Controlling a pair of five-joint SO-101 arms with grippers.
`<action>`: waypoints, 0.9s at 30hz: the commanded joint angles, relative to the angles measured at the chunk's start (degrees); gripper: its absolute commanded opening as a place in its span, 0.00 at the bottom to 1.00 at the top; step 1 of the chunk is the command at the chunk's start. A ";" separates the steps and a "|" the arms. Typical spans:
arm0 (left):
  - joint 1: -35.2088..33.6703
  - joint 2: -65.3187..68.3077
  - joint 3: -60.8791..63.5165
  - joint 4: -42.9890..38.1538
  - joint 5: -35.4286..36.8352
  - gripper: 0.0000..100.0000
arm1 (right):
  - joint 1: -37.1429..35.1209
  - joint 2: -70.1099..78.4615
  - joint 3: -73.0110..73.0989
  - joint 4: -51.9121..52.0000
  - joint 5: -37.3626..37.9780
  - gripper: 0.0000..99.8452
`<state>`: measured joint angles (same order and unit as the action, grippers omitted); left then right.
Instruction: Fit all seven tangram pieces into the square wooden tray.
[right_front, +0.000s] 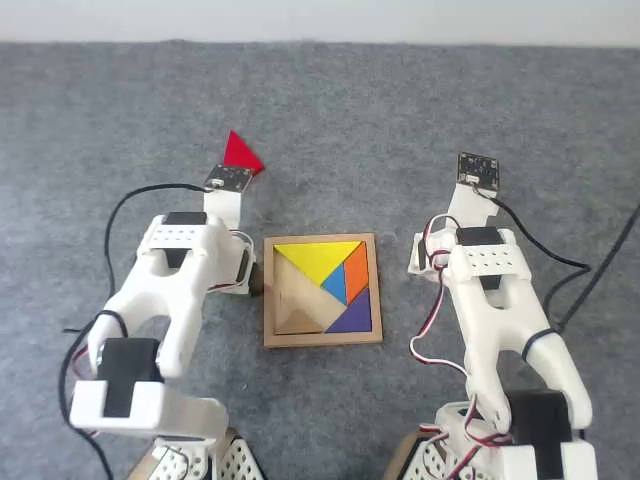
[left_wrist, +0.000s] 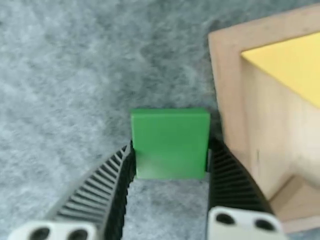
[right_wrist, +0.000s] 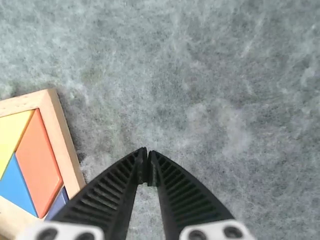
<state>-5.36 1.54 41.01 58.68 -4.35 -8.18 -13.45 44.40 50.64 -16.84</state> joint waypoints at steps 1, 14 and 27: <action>0.26 -2.90 0.31 -0.79 0.44 0.16 | 0.04 -1.45 -0.44 0.57 0.00 0.01; 0.70 -3.25 0.40 1.05 -1.93 0.16 | 0.04 -1.45 -0.53 0.40 0.00 0.01; 0.53 -31.74 8.57 7.65 -4.40 0.16 | 0.04 -1.45 -0.53 0.31 0.00 0.01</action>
<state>-5.19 -18.86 49.98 61.85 -8.22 -8.18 -13.45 44.40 50.64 -16.84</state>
